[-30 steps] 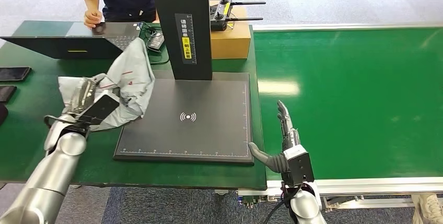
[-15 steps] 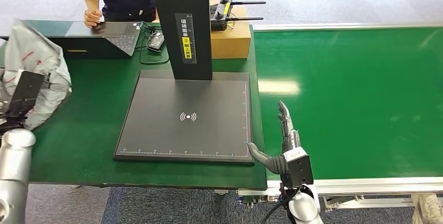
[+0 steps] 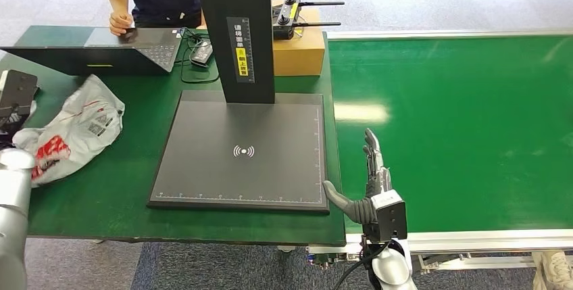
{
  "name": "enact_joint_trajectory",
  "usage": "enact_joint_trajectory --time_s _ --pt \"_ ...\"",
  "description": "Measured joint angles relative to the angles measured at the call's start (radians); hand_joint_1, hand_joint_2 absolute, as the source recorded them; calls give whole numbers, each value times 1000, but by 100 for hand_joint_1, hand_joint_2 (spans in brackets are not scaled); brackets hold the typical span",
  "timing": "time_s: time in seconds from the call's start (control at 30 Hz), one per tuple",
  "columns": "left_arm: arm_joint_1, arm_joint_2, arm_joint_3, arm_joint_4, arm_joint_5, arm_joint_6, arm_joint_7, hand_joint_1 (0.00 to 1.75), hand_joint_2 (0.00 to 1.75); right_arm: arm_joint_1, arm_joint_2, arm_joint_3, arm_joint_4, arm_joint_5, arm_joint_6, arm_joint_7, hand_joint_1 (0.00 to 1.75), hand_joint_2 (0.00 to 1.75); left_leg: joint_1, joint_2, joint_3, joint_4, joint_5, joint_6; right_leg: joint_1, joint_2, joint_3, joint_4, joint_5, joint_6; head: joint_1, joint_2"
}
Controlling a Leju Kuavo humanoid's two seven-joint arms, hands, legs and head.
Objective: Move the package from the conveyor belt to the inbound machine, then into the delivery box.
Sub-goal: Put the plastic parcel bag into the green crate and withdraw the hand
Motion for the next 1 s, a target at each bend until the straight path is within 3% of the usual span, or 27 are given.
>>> enact_joint_trajectory --time_s 0.27,0.5,0.63,0.8,1.0 --pt "23 -7 21 11 28 -11 -75 0 175 1 0 -1 1 -11 30 -7 0 175 0 0 0 0 0 0 0 0 0 0 0 0 0 0" --pt "103 -55 33 -57 152 -90 -282 0 175 0 5 -16 12 4 50 -19 0 175 0 0 0 0 0 0 0 0 0 0 0 0 0 0" --pt "220 -127 -11 -211 274 -221 -393 0 175 0 8 -27 25 13 60 -26 0 175 -1 0 0 0 -1 1 -2 0 0 -1 0 0 0 0" --pt "420 -225 -138 -478 460 -426 -465 0 175 -3 8 -35 45 20 68 -35 0 175 -2 1 0 0 -2 2 -2 1 0 -1 0 1 0 0" --pt "603 -308 -333 -720 521 -494 -496 0 175 -4 8 -36 65 22 78 -74 0 175 -2 1 -1 0 -3 2 -2 1 -1 -2 -1 1 0 0"
